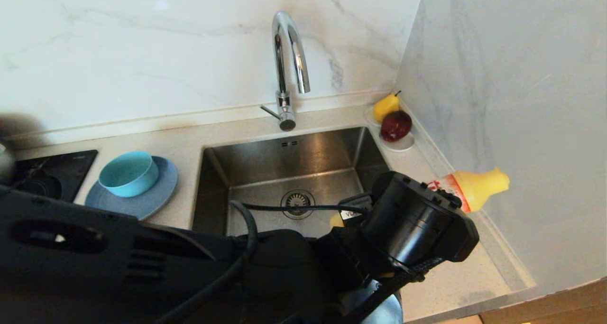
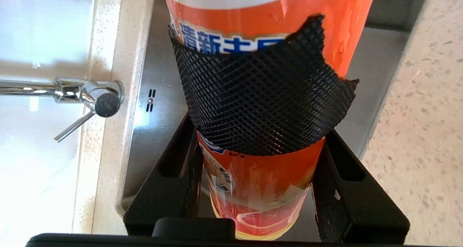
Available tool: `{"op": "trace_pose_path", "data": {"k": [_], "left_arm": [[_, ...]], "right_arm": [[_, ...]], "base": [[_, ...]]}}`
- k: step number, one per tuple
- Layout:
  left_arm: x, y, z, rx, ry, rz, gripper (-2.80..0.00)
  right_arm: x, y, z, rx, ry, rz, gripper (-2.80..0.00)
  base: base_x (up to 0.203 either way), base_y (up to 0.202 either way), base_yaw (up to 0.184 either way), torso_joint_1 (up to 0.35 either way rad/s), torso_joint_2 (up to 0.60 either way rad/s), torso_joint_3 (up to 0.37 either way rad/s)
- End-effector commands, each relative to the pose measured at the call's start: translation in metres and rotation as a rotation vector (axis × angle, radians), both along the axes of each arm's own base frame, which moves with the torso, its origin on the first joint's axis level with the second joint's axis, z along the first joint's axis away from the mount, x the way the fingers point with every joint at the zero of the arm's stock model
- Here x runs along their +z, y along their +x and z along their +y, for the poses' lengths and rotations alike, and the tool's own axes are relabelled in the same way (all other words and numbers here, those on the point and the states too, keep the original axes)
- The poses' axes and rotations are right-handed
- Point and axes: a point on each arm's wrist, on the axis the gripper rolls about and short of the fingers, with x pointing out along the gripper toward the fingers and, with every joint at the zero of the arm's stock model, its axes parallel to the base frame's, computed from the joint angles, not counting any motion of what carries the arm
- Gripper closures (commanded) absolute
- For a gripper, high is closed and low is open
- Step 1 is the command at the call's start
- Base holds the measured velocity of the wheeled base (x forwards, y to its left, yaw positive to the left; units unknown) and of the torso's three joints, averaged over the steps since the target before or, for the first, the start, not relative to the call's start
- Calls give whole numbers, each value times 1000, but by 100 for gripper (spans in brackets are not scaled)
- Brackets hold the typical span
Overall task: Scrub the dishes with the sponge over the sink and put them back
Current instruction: Squeeze it onto the sponge
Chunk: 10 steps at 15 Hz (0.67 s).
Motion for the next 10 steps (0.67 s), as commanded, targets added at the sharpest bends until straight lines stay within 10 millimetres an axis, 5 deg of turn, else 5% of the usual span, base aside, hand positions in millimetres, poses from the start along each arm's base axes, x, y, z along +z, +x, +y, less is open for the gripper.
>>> {"op": "trace_pose_path", "data": {"k": [1,10], "left_arm": [[-19,8,-9,26,47,6,0],[-53,36,-17,55,183,27,0]], "right_arm": [[0,0,0,1,0,-2,0],[0,0,0,1,0,-2,0]], "base": [[0,0,0,0,0,0],[0,0,0,0,0,0]]}}
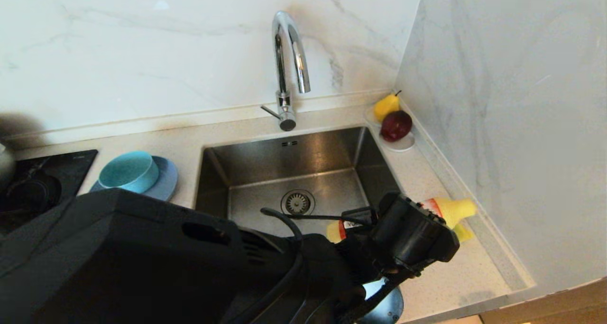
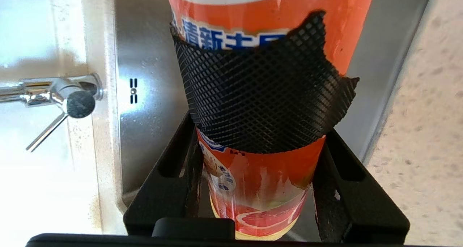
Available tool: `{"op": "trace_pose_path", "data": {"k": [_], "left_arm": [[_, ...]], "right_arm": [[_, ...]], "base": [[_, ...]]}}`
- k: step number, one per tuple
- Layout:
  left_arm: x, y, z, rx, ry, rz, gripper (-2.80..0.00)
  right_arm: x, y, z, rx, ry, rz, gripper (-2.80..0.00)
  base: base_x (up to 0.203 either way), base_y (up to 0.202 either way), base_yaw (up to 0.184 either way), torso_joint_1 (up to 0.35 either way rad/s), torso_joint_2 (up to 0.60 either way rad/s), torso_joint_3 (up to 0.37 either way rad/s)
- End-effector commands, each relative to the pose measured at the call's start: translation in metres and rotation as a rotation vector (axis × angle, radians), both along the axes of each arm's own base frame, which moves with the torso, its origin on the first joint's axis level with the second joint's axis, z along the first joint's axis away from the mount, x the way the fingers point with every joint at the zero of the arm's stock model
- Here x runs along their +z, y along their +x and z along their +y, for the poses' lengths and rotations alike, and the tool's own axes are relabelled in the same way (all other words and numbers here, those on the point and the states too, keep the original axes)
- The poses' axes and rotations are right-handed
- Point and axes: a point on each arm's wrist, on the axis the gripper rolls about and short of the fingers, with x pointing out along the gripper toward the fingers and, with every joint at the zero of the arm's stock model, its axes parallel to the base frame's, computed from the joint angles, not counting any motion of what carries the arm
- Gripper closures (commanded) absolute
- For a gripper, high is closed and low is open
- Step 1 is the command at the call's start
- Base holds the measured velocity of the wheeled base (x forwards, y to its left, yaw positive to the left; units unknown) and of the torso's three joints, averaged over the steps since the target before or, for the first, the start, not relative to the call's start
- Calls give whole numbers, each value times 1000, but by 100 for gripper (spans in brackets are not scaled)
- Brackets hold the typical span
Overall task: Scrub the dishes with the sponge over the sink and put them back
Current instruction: Squeeze it onto the sponge
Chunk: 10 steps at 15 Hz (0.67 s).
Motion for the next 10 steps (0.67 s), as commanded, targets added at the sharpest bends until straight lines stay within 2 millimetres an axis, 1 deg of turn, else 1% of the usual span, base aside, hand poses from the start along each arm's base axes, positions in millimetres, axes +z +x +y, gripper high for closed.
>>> {"op": "trace_pose_path", "data": {"k": [1,4,8,10], "left_arm": [[-8,9,-5,9,23,-3,0],[-8,18,-7,4,58,-19,0],[-9,20,-9,32,137,-31,0],[-7,21,-10,39,156,-26,0]], "right_arm": [[0,0,0,0,0,-2,0],[0,0,0,0,0,-1,0],[0,0,0,2,0,-2,0],[0,0,0,0,0,-2,0]], "base": [[0,0,0,0,0,0],[0,0,0,0,0,0],[0,0,0,0,0,0],[0,0,0,0,0,0]]}}
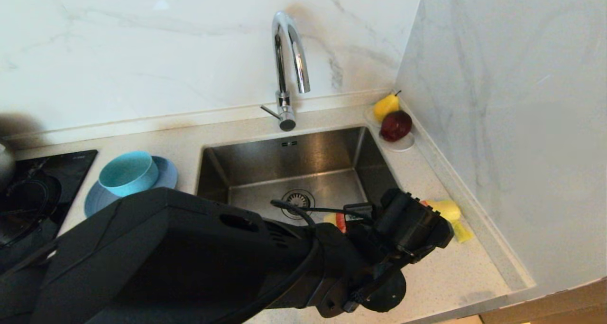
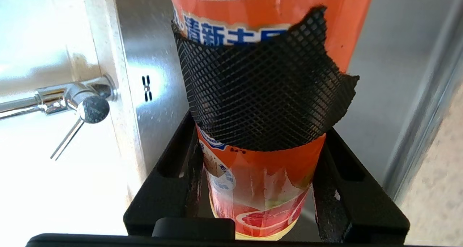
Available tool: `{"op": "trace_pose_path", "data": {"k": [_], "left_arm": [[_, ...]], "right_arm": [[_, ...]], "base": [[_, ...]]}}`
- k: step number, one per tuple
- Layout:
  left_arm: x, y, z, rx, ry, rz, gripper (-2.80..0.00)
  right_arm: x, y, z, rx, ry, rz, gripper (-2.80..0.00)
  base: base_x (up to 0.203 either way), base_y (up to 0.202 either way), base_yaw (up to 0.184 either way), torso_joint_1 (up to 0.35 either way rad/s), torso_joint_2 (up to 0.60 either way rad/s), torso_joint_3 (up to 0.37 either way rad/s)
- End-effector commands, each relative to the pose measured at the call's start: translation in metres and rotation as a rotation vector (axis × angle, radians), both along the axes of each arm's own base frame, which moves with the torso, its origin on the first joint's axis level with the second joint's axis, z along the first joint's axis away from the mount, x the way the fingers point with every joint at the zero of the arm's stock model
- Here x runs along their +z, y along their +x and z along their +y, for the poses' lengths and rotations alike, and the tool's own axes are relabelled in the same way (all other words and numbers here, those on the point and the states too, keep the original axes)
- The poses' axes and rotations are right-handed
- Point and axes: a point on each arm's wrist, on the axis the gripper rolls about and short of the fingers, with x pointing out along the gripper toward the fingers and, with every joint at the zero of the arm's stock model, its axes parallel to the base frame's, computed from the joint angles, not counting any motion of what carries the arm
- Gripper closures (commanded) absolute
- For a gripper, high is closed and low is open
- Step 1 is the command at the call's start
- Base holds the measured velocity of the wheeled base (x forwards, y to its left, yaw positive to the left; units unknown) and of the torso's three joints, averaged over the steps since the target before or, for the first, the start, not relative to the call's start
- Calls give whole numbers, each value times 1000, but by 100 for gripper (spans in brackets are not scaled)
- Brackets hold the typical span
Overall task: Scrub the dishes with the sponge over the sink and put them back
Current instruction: Squeeze it onto the sponge
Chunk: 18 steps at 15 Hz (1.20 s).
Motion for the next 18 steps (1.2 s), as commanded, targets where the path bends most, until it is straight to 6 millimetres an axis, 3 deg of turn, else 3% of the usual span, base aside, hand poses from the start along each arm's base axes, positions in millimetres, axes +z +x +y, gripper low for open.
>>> {"op": "trace_pose_path", "data": {"k": [1,4,18], "left_arm": [[3,3,-4,16,11,-12,0],[7,6,-10,52,55,-25,0],[-29,10,-37,88,160,-60,0]], "right_arm": [[0,0,0,1,0,0,0],[0,0,0,1,0,-2,0],[0,0,0,1,0,-1,0]], "base": [[0,0,0,0,0,0],[0,0,0,0,0,0],[0,0,0,0,0,0]]}}
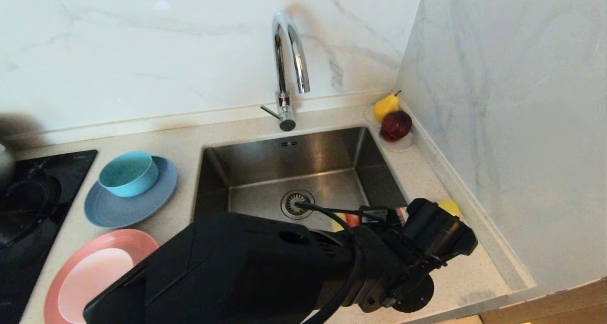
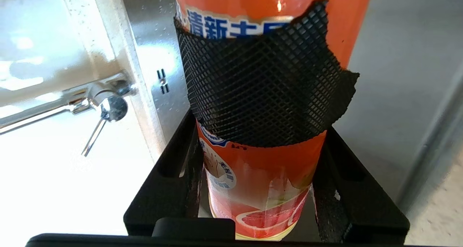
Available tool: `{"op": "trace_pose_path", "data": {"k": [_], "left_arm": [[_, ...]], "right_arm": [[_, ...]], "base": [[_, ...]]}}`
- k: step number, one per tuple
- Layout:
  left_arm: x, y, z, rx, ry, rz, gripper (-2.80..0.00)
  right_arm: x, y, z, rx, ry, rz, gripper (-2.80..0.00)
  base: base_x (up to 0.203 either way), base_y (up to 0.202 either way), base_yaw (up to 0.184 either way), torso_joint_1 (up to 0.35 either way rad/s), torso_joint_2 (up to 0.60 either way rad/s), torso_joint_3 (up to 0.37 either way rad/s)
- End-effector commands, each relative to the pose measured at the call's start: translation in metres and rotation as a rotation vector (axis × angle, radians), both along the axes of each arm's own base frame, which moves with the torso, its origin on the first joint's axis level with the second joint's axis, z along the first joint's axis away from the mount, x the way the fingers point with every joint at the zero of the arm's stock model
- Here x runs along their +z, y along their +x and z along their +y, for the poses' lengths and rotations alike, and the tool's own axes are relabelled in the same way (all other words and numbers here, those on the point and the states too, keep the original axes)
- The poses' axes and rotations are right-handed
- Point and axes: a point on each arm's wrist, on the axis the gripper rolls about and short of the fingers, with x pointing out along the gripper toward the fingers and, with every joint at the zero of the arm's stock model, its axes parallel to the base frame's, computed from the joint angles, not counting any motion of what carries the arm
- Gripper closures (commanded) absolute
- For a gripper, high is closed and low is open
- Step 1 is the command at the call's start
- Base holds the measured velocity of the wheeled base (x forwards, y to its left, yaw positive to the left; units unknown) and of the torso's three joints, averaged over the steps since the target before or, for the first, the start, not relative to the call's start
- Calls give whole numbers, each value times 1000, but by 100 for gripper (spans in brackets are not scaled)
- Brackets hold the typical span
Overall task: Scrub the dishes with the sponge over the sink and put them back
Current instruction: Squeeze it onto the sponge
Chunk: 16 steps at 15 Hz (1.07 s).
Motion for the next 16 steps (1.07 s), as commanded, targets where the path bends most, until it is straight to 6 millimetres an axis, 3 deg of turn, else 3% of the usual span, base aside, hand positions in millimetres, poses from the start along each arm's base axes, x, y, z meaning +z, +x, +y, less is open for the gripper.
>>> {"op": "trace_pose_path", "data": {"k": [1,8,16], "left_arm": [[-10,1,-4,2,22,2,0],[-15,6,-16,5,59,-30,0],[-16,8,-17,10,53,-38,0]], "right_arm": [[0,0,0,1,0,-2,0],[0,0,0,1,0,-2,0],[0,0,0,1,0,-2,0]], "base": [[0,0,0,0,0,0],[0,0,0,0,0,0],[0,0,0,0,0,0]]}}
